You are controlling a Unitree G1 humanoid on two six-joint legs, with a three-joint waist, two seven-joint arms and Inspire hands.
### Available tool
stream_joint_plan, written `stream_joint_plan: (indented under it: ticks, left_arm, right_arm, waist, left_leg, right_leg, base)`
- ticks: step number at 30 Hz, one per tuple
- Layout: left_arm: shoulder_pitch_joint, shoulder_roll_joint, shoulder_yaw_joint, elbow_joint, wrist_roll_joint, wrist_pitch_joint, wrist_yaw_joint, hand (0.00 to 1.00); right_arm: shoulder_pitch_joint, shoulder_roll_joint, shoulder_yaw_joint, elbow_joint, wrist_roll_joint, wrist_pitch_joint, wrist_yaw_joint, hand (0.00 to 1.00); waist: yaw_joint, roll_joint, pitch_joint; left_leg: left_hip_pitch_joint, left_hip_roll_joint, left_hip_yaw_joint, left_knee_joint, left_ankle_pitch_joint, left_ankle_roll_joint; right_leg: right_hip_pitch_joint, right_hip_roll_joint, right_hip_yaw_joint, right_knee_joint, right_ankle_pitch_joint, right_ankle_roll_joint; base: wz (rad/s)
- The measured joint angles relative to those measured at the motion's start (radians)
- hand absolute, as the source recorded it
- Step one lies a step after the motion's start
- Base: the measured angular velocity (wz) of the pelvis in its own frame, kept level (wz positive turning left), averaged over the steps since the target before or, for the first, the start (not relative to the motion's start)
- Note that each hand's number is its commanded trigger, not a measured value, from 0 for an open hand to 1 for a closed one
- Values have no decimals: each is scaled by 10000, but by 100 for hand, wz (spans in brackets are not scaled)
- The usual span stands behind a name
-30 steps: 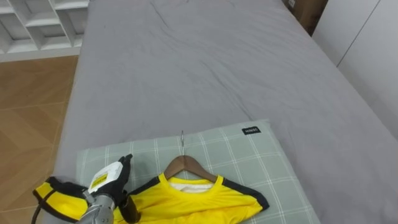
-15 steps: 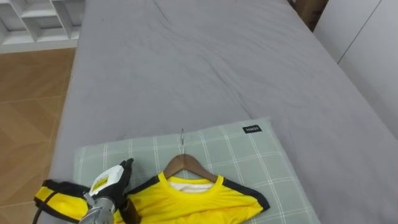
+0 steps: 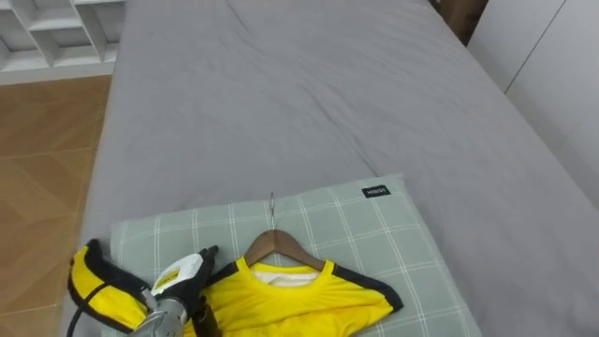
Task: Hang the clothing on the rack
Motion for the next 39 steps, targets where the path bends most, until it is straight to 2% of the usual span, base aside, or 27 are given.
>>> stream_joint_plan:
  ticks: [3,9,17,22,25,26,28,29,30,34,36,39]
  left_arm:
    - [-7,-13,-379,0,47,-2,-32,0]
    - [-10,-65,-587,-2,407,8,-180,0]
    - [-9,-83,-595,-2,397,7,-559,0]
    - [-4,-83,-590,0,393,-19,-562,0]
    - [-2,-82,-591,-1,395,-52,-572,0]
    - [-2,-83,-591,-1,395,-52,-576,9]
    - [11,-82,-580,-1,457,-63,-583,52]
    - [19,-82,-576,-3,497,-72,-585,87]
    - [28,-80,-558,-3,584,-87,-587,100]
    - [39,-11,-491,0,485,-103,-195,100]
    - [19,47,-221,2,412,-177,64,100]
    - [35,75,229,33,401,-216,253,95]
  right_arm:
    - [-25,-51,0,8,118,-6,57,0]
    - [-142,-126,16,208,218,5,279,0]
    - [-228,-124,17,285,207,5,391,0]
    - [-229,-79,16,287,148,7,404,0]
    - [-230,-87,12,295,148,12,482,0]
    - [-232,-88,11,295,148,12,484,0]
    - [-235,-87,-11,297,97,13,489,0]
    - [-237,-87,-25,297,78,14,490,0]
    - [-241,-85,-71,298,-7,14,496,0]
    - [-260,-74,-49,310,-42,52,493,0]
    - [-235,-39,-60,311,-51,131,494,0]
    - [-257,14,-74,304,-285,139,491,0]
  waist:
    - [-7,66,-10]
    - [-38,161,-3]
    - [-37,142,10]
    - [-12,18,90]
    - [14,11,94]
    - [15,11,94]
    - [45,6,91]
    - [50,6,90]
    - [71,-1,87]
    - [215,-69,45]
    - [236,-137,1]
    - [324,-220,-26]
  left_leg:
    - [-63,-13,68,13,10,17]
    - [-126,-13,64,102,17,27]
    - [-103,-20,63,92,17,27]
    - [-96,-24,65,93,17,27]
    - [-105,-33,64,95,17,27]
    - [-106,-33,65,95,17,28]
    - [-103,-35,71,93,17,27]
    - [-102,-35,77,93,17,27]
    - [-88,-36,119,85,17,27]
    - [103,-34,386,-100,17,27]
    - [132,-34,404,-106,17,27]
    - [253,-35,505,-193,17,27]
  right_leg:
    - [-108,-38,-2,105,-12,9]
    - [-127,-48,-33,116,-12,8]
    - [-117,-56,-24,145,-12,8]
    - [-116,-54,-13,137,-26,13]
    - [-116,-55,3,103,-30,19]
    - [-116,-56,4,101,-32,22]
    - [-128,-52,22,100,-39,27]
    - [-130,-51,27,100,-40,27]
    - [-135,-47,65,106,-46,30]
    - [-131,-9,237,116,-50,37]
    - [-128,-11,245,136,-50,38]
    - [-127,-19,243,241,-54,43]
  base:
    - [0]
    - [1]
    - [0]
    - [0]
    - [0]
    - [0]
    - [-2]
    - [-5]
    - [-9]
    - [-14]
    - [-7]
    - [-8]
